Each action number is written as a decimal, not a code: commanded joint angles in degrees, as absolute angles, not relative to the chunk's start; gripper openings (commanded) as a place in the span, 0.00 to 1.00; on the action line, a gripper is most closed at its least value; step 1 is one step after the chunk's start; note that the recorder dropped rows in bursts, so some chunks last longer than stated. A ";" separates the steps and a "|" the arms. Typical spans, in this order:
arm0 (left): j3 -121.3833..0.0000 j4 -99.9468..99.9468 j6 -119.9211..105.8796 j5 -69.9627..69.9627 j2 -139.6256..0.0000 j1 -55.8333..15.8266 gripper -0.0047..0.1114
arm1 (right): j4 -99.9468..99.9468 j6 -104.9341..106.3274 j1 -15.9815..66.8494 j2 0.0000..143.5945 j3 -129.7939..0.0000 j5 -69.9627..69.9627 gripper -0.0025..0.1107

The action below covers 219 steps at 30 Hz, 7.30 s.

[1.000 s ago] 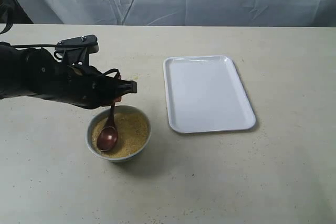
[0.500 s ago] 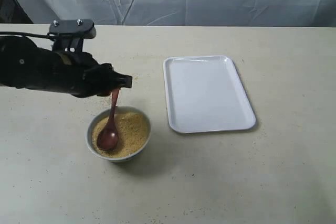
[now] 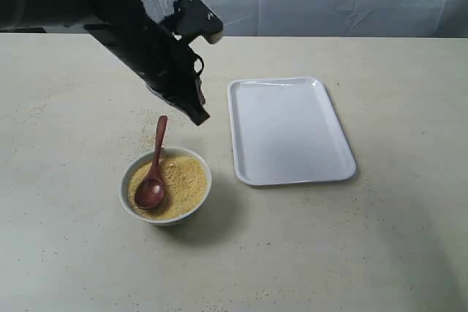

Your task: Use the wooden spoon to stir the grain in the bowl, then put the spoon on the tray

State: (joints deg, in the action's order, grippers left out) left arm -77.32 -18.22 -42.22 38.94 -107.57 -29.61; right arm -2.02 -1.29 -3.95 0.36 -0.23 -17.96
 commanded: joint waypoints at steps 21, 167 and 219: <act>-80.00 6.70 -27.55 57.64 -115.08 -25.79 0.04 | -1.84 -1.21 -4.06 0.00 0.00 -17.51 0.01; -28.97 40.31 47.78 -69.96 -101.02 -12.17 0.04 | -1.94 -1.21 -4.06 0.00 0.00 -17.51 0.01; -34.29 45.89 53.78 -69.96 -105.73 -11.48 0.04 | -1.84 -1.21 -4.06 0.00 0.00 -17.51 0.01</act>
